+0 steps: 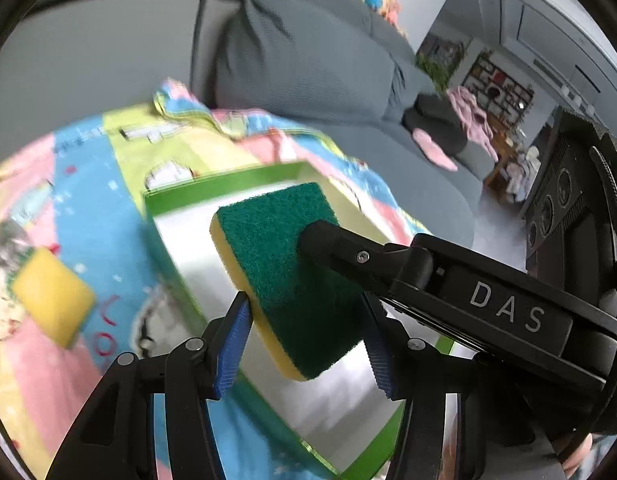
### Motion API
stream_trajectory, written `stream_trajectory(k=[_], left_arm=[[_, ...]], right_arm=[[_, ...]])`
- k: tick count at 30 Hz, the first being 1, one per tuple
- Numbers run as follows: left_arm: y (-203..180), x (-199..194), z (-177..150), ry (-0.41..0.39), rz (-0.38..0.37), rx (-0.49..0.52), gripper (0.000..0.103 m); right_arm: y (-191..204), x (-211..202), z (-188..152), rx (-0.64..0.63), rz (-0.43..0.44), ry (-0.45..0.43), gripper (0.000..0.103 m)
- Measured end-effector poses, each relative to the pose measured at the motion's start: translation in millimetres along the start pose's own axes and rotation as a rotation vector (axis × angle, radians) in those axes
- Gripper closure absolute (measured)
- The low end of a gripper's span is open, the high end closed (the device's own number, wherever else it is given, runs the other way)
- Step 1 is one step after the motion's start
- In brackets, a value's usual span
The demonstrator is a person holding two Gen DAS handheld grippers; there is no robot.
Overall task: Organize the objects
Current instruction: 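Carry the sponge into the green-rimmed white box and open the right gripper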
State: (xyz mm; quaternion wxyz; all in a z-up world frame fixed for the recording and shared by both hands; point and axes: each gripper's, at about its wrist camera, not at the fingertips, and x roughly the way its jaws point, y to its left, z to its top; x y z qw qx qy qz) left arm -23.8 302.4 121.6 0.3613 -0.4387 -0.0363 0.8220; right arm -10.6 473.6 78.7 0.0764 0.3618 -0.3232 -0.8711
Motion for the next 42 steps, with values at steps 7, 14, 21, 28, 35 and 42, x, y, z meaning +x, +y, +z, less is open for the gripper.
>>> stream_trajectory(k=[7, 14, 21, 28, 35, 42], left_arm=[[14, 33, -7, 0.116, -0.026, -0.108, 0.048], [23, 27, -18, 0.093, 0.038, -0.154, 0.058], [46, 15, -15, 0.074, 0.082, -0.229, 0.058], [57, 7, -17, 0.062, 0.138, -0.208, 0.058], [59, 8, -15, 0.033, 0.191, -0.174, 0.058], [47, 7, -20, 0.071, 0.173, -0.186, 0.058]], right_arm=[[-24, 24, 3, 0.036, -0.085, 0.034, 0.064], [-29, 44, 5, -0.023, -0.092, 0.031, 0.065], [-23, 59, 5, -0.042, -0.014, 0.051, 0.065], [-5, 77, -2, -0.067, -0.03, 0.124, 0.065], [-1, 84, -5, -0.058, -0.083, 0.152, 0.064], [-12, 80, -4, -0.012, -0.136, 0.14, 0.064]])
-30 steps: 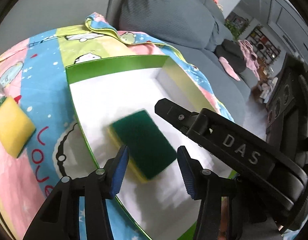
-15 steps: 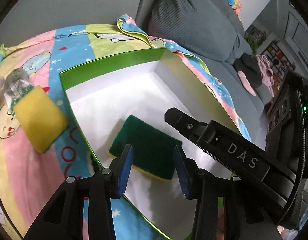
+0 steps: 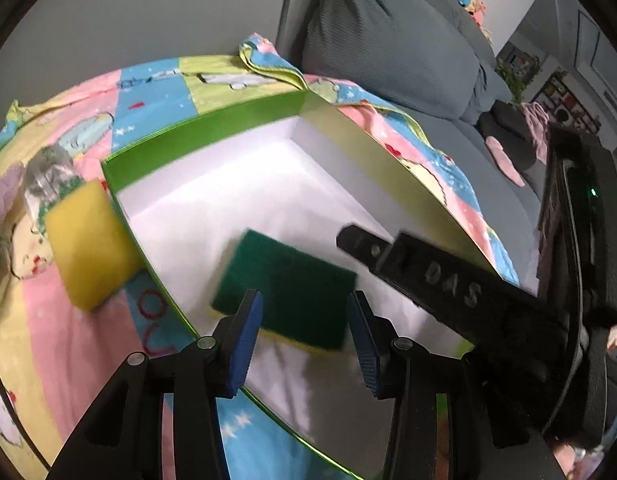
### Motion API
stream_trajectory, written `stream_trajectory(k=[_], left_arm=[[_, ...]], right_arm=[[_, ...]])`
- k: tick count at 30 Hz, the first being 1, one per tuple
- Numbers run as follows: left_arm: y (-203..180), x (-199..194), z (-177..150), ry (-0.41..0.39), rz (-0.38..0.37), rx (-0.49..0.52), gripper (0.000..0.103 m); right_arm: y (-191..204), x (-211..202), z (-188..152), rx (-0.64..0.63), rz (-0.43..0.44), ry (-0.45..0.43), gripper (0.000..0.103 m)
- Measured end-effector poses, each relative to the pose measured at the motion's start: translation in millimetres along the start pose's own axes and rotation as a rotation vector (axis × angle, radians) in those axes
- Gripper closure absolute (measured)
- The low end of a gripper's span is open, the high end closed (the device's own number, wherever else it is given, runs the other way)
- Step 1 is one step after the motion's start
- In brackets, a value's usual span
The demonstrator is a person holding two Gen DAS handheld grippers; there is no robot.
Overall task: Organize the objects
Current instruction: 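Carry the sponge into the green-rimmed white box and open the right gripper, then move the right gripper back over the plastic bags on the bedspread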
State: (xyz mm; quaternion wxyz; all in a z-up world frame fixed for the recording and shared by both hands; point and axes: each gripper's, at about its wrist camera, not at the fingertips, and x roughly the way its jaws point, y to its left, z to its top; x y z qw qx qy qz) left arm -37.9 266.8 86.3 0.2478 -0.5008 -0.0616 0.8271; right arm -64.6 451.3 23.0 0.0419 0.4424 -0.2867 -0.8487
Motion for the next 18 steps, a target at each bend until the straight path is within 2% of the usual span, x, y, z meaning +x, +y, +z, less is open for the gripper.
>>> stream_trajectory(k=[5, 10, 14, 18], left_arm=[[-14, -4, -15, 0.058, -0.079, -0.02, 0.057], [-12, -7, -21, 0.051, -0.122, -0.054, 0.058], [-8, -12, -23, 0.045, -0.111, -0.016, 0.058], [-5, -20, -25, 0.018, -0.041, 0.031, 0.069]], right_arm=[[-11, -15, 2, 0.02, -0.035, -0.034, 0.066], [-19, -20, 2, 0.085, -0.009, -0.036, 0.066], [-25, -26, -1, 0.171, 0.011, -0.044, 0.07], [-20, -27, -10, 0.194, -0.082, -0.045, 0.076]])
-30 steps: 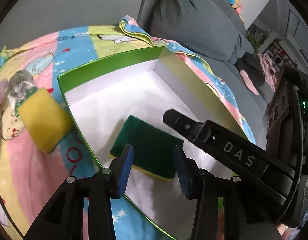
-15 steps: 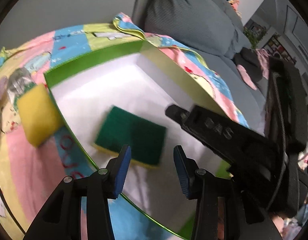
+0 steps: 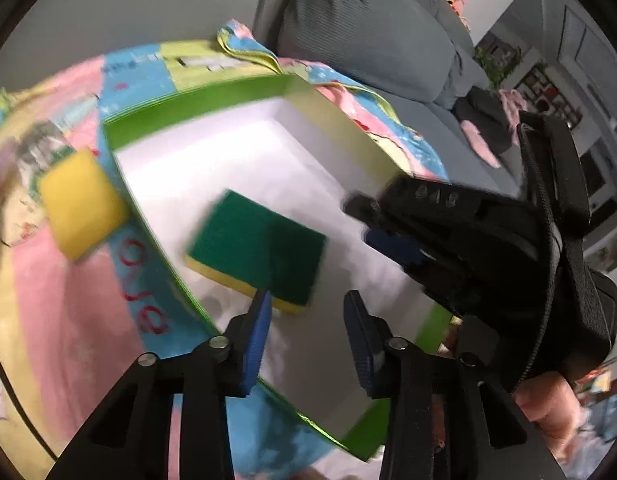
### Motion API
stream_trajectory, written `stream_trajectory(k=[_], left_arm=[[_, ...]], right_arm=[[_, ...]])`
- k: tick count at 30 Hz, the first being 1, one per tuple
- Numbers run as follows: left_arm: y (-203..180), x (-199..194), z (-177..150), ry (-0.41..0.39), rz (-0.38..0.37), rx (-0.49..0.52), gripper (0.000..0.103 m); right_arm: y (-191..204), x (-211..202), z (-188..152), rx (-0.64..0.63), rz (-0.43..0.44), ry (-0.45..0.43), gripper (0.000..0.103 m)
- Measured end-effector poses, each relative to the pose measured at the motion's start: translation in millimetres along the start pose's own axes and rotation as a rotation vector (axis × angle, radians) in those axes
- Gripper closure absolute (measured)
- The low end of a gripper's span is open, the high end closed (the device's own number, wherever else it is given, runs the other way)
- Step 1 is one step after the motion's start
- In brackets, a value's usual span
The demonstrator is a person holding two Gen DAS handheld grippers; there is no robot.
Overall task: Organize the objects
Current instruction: 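Move the right gripper back over the plastic bags on the bedspread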
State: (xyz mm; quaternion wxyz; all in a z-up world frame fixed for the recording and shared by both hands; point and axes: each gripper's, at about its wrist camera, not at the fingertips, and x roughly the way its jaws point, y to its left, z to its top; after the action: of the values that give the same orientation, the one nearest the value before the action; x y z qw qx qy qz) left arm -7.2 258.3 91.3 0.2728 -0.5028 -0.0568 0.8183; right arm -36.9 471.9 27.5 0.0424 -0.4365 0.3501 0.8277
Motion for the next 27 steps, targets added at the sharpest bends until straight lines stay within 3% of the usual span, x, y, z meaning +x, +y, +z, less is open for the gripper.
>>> stream_trajectory(k=[4, 12, 15, 17, 19, 21, 23, 27], left_arm=[[7, -3, 0, 0.001, 0.001, 0.003, 0.07], [13, -11, 0, 0.011, -0.076, -0.023, 0.07], [16, -26, -1, 0.0, -0.083, -0.034, 0.067], [21, -46, -3, -0.039, -0.129, -0.049, 0.066], [31, -66, -3, -0.092, -0.148, -0.072, 0.057], [44, -84, -3, -0.149, -0.135, -0.1, 0.036], [65, -104, -5, -0.226, -0.098, -0.134, 0.023], [124, -131, -17, -0.331, 0.02, -0.243, 0.022]], right_arm=[[4, -2, -11, 0.001, -0.078, -0.024, 0.074], [-3, -6, -14, 0.042, -0.068, -0.034, 0.074], [-4, -9, -11, 0.036, -0.027, -0.045, 0.072], [-3, -16, -10, 0.032, 0.027, -0.053, 0.063], [3, -28, -11, -0.001, 0.025, -0.099, 0.055], [13, -39, -13, -0.051, 0.032, -0.14, 0.049], [25, -49, -17, -0.092, 0.095, -0.156, 0.041], [61, -59, -35, -0.175, 0.276, -0.11, 0.022]])
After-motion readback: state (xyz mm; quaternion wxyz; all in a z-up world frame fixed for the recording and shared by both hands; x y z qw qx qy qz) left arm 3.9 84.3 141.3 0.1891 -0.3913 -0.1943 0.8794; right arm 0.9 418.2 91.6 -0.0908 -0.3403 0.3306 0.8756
